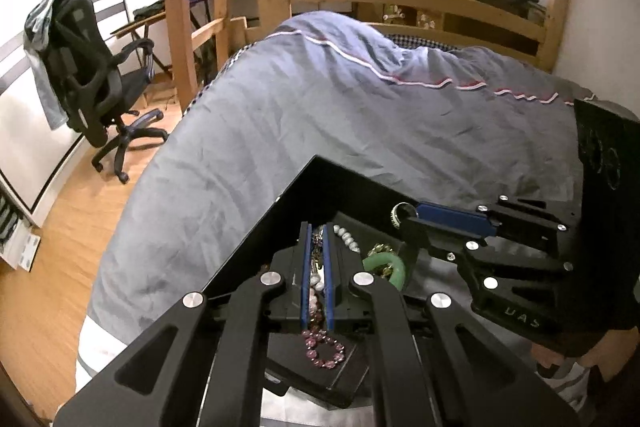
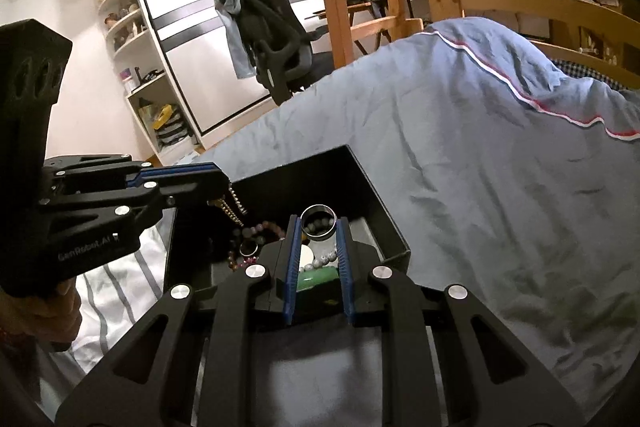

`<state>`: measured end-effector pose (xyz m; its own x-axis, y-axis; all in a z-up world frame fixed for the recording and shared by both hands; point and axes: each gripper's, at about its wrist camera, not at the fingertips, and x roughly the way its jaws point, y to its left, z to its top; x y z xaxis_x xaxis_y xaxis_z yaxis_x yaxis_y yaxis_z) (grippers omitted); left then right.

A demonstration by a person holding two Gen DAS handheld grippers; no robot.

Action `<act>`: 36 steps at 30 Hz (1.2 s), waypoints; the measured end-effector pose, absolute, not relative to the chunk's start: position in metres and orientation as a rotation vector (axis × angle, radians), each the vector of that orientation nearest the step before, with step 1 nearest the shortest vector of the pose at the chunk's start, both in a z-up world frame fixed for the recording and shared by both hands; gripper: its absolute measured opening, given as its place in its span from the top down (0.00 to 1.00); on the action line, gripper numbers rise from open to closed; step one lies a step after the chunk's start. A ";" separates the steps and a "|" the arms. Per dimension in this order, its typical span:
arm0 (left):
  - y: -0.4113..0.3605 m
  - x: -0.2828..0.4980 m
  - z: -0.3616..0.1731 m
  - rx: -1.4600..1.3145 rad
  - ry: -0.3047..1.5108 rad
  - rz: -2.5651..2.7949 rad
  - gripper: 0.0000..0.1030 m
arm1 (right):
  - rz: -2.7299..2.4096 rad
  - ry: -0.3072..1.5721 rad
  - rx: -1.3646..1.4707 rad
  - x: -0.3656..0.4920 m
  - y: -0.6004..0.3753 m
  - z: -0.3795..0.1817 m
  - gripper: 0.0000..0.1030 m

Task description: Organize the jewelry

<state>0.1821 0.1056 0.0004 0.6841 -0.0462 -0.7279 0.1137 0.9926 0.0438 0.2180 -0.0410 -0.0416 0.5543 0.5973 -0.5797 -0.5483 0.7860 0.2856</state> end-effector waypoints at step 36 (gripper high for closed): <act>0.142 0.082 0.046 0.066 0.696 0.094 0.06 | 0.376 0.782 0.050 0.114 -0.041 0.026 0.04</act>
